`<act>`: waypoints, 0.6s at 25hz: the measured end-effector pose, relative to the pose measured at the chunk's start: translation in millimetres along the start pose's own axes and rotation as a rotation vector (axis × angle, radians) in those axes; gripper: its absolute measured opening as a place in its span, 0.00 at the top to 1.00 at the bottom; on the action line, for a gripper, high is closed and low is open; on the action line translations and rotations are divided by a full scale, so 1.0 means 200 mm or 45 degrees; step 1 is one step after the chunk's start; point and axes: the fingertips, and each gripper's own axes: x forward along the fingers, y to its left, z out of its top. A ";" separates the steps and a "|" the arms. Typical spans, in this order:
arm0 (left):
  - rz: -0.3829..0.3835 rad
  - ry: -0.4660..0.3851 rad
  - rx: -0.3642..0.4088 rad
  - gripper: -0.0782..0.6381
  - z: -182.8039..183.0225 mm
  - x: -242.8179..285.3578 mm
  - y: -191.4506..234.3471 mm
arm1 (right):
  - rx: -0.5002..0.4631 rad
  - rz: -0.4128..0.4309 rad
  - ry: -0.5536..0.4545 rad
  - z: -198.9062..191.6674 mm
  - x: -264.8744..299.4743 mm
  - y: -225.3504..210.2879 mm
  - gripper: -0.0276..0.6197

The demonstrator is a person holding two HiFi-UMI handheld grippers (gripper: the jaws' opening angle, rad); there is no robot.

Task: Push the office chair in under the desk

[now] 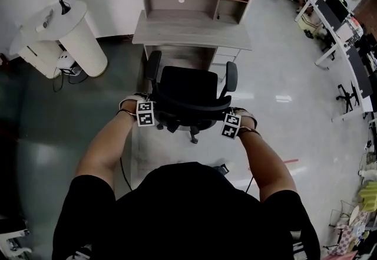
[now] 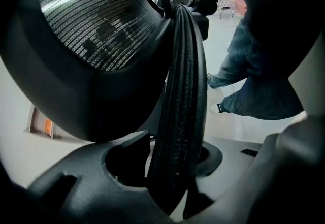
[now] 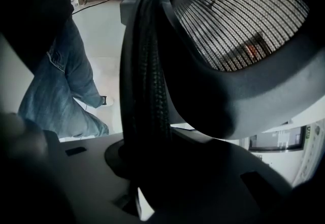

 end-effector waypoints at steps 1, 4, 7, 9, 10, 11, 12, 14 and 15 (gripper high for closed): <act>0.007 0.002 -0.012 0.64 -0.04 -0.01 0.00 | -0.011 0.000 -0.006 0.04 0.00 -0.01 0.79; 0.022 0.006 -0.049 0.64 -0.12 -0.04 0.00 | -0.042 0.004 -0.020 0.13 0.02 -0.04 0.79; 0.042 -0.005 -0.082 0.64 -0.18 -0.05 0.01 | -0.065 0.006 -0.033 0.20 0.03 -0.08 0.79; 0.048 -0.002 -0.093 0.64 -0.21 -0.05 0.03 | -0.073 0.005 -0.039 0.23 0.05 -0.11 0.79; 0.048 0.001 -0.096 0.64 -0.22 -0.05 0.04 | -0.075 0.005 -0.039 0.23 0.06 -0.12 0.79; 0.047 0.004 -0.099 0.64 -0.23 -0.04 0.06 | -0.078 0.004 -0.038 0.24 0.07 -0.14 0.79; 0.046 0.006 -0.101 0.64 -0.24 -0.04 0.07 | -0.080 0.005 -0.039 0.25 0.07 -0.16 0.79; 0.042 0.011 -0.105 0.64 -0.25 -0.04 0.10 | -0.085 0.005 -0.045 0.26 0.09 -0.20 0.79; 0.040 0.012 -0.107 0.64 -0.25 -0.03 0.11 | -0.088 0.006 -0.049 0.26 0.09 -0.21 0.79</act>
